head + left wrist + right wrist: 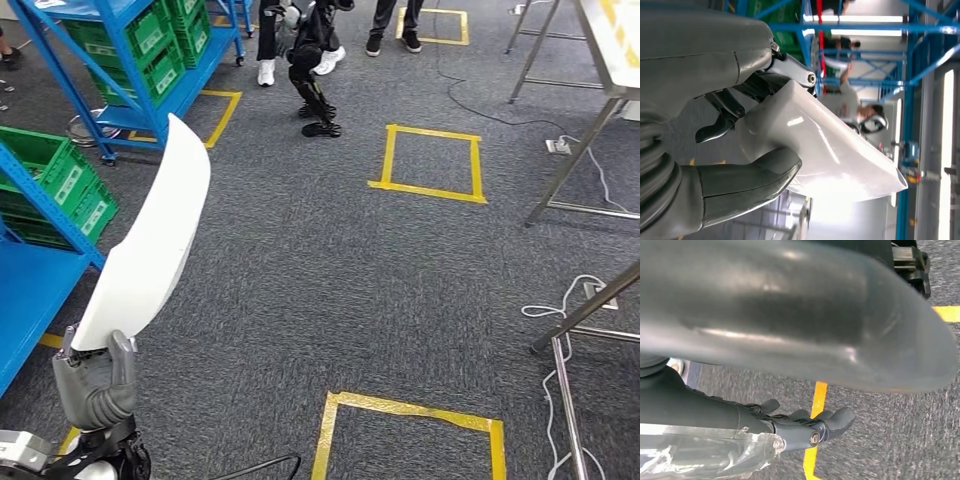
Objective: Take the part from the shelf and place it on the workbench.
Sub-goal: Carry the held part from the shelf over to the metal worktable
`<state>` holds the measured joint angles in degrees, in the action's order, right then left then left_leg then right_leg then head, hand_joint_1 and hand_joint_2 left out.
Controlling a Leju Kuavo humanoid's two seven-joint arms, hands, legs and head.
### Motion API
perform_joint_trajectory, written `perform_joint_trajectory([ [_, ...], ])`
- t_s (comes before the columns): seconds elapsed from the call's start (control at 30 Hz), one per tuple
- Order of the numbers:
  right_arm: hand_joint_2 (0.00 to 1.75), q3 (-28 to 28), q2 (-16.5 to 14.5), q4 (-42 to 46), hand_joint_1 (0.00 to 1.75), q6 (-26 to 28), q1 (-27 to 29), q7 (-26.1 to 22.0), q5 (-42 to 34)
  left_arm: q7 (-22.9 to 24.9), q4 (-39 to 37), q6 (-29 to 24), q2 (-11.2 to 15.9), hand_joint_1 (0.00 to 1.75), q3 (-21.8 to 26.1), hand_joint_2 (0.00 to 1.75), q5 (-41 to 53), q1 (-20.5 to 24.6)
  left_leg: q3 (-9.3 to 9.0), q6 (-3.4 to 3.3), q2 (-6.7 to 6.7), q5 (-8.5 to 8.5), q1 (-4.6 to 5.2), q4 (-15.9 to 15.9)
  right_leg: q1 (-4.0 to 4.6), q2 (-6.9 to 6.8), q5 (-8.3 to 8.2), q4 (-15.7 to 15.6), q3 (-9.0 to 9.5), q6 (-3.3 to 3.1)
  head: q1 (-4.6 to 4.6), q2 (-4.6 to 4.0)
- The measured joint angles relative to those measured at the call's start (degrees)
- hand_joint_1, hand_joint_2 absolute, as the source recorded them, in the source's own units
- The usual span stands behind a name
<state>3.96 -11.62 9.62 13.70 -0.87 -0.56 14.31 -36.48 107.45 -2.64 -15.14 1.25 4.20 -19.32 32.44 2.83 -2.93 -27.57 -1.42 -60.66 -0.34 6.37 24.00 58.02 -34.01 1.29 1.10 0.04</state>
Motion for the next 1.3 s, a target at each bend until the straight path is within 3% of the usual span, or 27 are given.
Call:
perform_joint_trajectory([
  [0.07,0.00,0.0,0.0,0.0,0.00,0.0,0.0,0.1,0.1,-0.1,0.0,0.8,0.2,1.75,0.0,1.75,0.3,-0.3,-1.35,-0.41,-1.76,0.45,-0.16,3.2,-0.08,1.30,-0.02,0.4,-0.70,0.77,0.05,0.00],
  [0.13,0.00,0.0,0.0,0.0,0.00,0.0,0.2,0.3,0.2,-0.1,0.0,1.5,0.4,1.75,0.0,1.75,0.2,-0.6,-1.34,-1.44,-0.68,0.46,0.06,3.3,-0.34,2.22,-0.29,0.3,-1.31,1.44,0.05,0.00],
  [0.2,0.00,0.0,0.0,0.0,0.00,-0.1,0.3,0.4,0.2,-0.2,0.0,2.1,0.6,1.75,0.0,1.75,-0.1,-0.8,-1.39,-2.35,0.73,0.67,0.11,3.4,-0.21,0.07,0.81,1.8,-2.32,1.87,-0.28,0.00],
  [0.27,0.00,0.0,0.0,0.0,0.00,-0.2,0.2,0.4,0.2,-0.2,0.0,2.4,0.7,1.75,0.2,1.75,-0.1,-1.1,-1.41,-2.91,2.28,0.65,0.36,3.5,0.07,-3.88,4.44,8.2,-5.20,2.04,-0.68,0.00],
  [0.33,0.00,0.0,0.0,0.0,0.00,-0.3,0.1,0.4,0.3,-0.2,0.0,2.6,0.9,1.75,0.4,1.75,-0.1,-1.4,-1.43,-3.14,4.03,0.52,0.72,3.5,0.06,-5.60,7.70,15.7,-8.69,2.09,-0.74,0.00],
  [0.37,0.00,0.0,0.0,0.0,0.00,-0.3,0.2,0.4,0.3,-0.2,0.0,2.6,1.0,1.75,0.4,1.75,-0.1,-1.5,-1.48,-3.18,4.86,0.43,0.83,3.5,0.06,-5.84,7.90,17.2,-9.28,2.05,-0.75,0.00],
  [0.4,0.00,0.0,0.0,0.0,0.00,-0.3,0.2,0.4,0.3,-0.2,0.0,2.7,1.0,1.75,0.5,1.75,-0.1,-1.5,-1.59,-3.18,5.65,0.32,0.91,3.5,0.07,-6.01,7.05,16.3,-8.69,1.96,-0.74,0.00],
  [0.47,0.00,0.0,0.0,0.0,0.00,-0.4,0.2,0.4,0.3,-0.2,0.0,2.7,1.1,1.75,0.5,1.75,-0.1,-1.5,-2.04,-2.95,6.98,-0.03,1.00,3.5,0.17,-7.48,3.61,9.0,-4.47,1.70,-0.75,0.00],
  [0.53,0.00,0.0,0.0,0.0,0.00,-0.4,0.1,0.3,0.3,-0.2,0.0,2.8,1.2,1.75,0.5,1.75,-0.1,-1.5,-2.55,-2.42,7.99,-0.42,1.23,3.4,0.48,-9.39,1.49,2.6,-0.76,1.18,-0.71,0.00],
  [0.57,0.00,0.0,0.0,0.0,0.00,-0.4,0.1,0.3,0.3,-0.2,0.0,2.8,1.2,1.75,0.5,1.75,-0.1,-1.5,-2.72,-2.12,8.40,-0.51,1.32,3.5,0.67,-9.82,1.24,1.3,-0.09,0.88,-0.69,0.00],
  [0.63,0.00,0.0,0.0,0.0,0.00,-0.4,0.2,0.3,0.3,-0.2,0.0,2.9,1.3,1.75,0.5,1.75,-0.1,-1.4,-2.93,-1.49,9.18,-0.53,1.28,3.7,0.86,-8.73,1.10,1.1,-0.27,0.21,-0.68,0.00],
  [0.67,0.00,0.0,0.0,0.0,0.00,-0.4,0.2,0.3,0.3,-0.2,0.0,2.9,1.3,1.75,0.5,1.75,-0.1,-1.4,-2.94,-1.16,8.72,-0.77,1.15,3.6,0.78,-8.10,0.95,0.8,-0.27,-0.10,-0.64,0.00],
  [0.73,0.00,0.0,0.0,0.0,0.00,-0.4,0.1,0.3,0.3,-0.2,0.0,2.9,1.3,1.75,0.5,1.75,-0.1,-1.5,-1.69,-0.62,6.19,-2.84,0.92,0.7,0.45,-6.72,0.63,0.3,-0.11,-0.76,-0.42,0.00],
  [0.8,0.00,0.0,0.0,0.0,0.00,-0.4,0.0,0.3,0.3,-0.2,0.0,3.0,1.4,1.75,0.6,1.75,-0.1,-1.6,1.91,-0.38,3.78,-6.46,0.84,-6.6,0.34,-5.33,0.56,0.3,-0.12,-1.12,-0.17,0.00],
  [0.83,0.00,0.0,0.0,0.0,0.00,-0.4,0.0,0.3,0.3,-0.2,0.0,3.1,1.4,1.75,0.6,1.75,-0.1,-1.7,3.82,-0.30,3.45,-7.70,0.85,-10.1,0.33,-4.55,0.58,0.3,-0.13,-1.19,-0.11,0.00],
  [0.87,0.00,0.0,0.0,0.0,0.00,-0.4,0.0,0.3,0.3,-0.2,0.0,3.3,1.4,1.75,0.7,1.75,-0.1,-1.8,5.08,-0.25,3.31,-7.90,0.84,-12.2,0.32,-3.70,0.57,0.3,-0.12,-1.19,-0.09,0.00],
  [0.9,0.00,0.0,0.0,0.0,0.00,-0.4,0.1,0.3,0.3,-0.2,0.0,3.4,1.4,1.75,0.7,1.75,-0.1,-1.8,5.31,-0.24,3.21,-6.88,0.80,-12.1,0.28,-2.80,0.54,0.3,-0.09,-1.14,-0.09,0.00],
  [0.93,0.00,0.0,0.0,0.0,0.00,-0.4,0.0,0.3,0.3,-0.2,0.0,3.5,1.4,1.75,0.8,1.75,-0.1,-1.8,4.45,-0.22,2.94,-4.88,0.71,-9.9,0.20,-1.87,0.50,0.3,-0.04,-1.03,-0.09,0.00],
  [0.97,0.00,0.0,0.0,0.0,0.00,-0.4,0.0,0.3,0.3,-0.2,0.0,3.6,1.5,1.75,0.9,1.75,-0.1,-1.8,2.86,-0.14,2.04,-2.54,0.51,-6.2,0.10,-0.96,0.47,0.4,-0.04,-0.84,-0.08,0.00],
  [1.0,0.00,0.0,0.0,0.0,0.00,-0.4,0.0,0.3,0.3,-0.2,0.0,3.8,1.5,1.75,1.0,1.75,-0.1,-1.8,1.15,-0.01,0.27,-0.76,0.20,-2.3,0.13,-0.11,0.47,0.6,-0.17,-0.54,-0.04,0.00],
  [1.07,0.00,0.0,0.0,0.0,0.00,-0.4,-0.1,0.3,0.3,-0.2,0.0,4.3,1.5,1.75,1.3,1.75,-0.2,-1.9,-0.83,-0.14,-2.60,0.49,-0.22,2.3,0.08,1.36,0.38,0.9,-0.74,0.17,-0.03,0.00],
  [1.1,0.00,0.0,0.0,0.0,0.00,-0.4,0.0,0.3,0.3,-0.2,0.1,4.6,1.5,1.75,1.4,1.75,-0.1,-1.9,-1.05,-0.46,-3.05,0.30,-0.20,3.0,0.01,2.03,0.27,1.0,-1.14,0.58,-0.03,0.00],
  [1.13,0.00,0.0,0.0,0.0,0.00,-0.5,0.1,0.3,0.3,-0.2,0.1,4.8,1.5,1.75,1.5,1.75,-0.1,-2.0,-1.07,-0.97,-2.38,0.25,-0.15,3.0,-0.19,2.70,0.11,0.8,-1.44,0.97,-0.08,0.00],
  [1.17,0.00,0.0,0.0,0.0,0.00,-0.5,0.2,0.3,0.3,-0.2,0.1,5.0,1.5,1.75,1.7,1.75,-0.1,-2.0,-1.14,-1.43,-1.58,0.31,-0.08,3.1,-0.24,2.44,0.09,0.8,-1.67,1.27,-0.08,0.00],
  [1.23,0.00,0.0,0.0,0.0,0.00,-0.6,0.2,0.2,0.3,-0.2,0.2,5.3,1.4,1.75,1.9,1.75,0.0,-2.1,-1.36,-2.26,0.15,0.39,-0.05,3.3,-0.02,-0.85,1.65,3.2,-2.93,1.70,-0.50,0.00],
  [1.3,0.00,0.0,0.0,0.0,0.00,-0.8,0.1,0.1,0.3,-0.2,0.3,5.5,1.3,1.75,2.2,1.75,-0.1,-2.4,-1.53,-2.73,2.03,0.22,0.28,3.3,0.19,-4.78,5.37,10.1,-6.21,1.92,-0.90,0.00],
])
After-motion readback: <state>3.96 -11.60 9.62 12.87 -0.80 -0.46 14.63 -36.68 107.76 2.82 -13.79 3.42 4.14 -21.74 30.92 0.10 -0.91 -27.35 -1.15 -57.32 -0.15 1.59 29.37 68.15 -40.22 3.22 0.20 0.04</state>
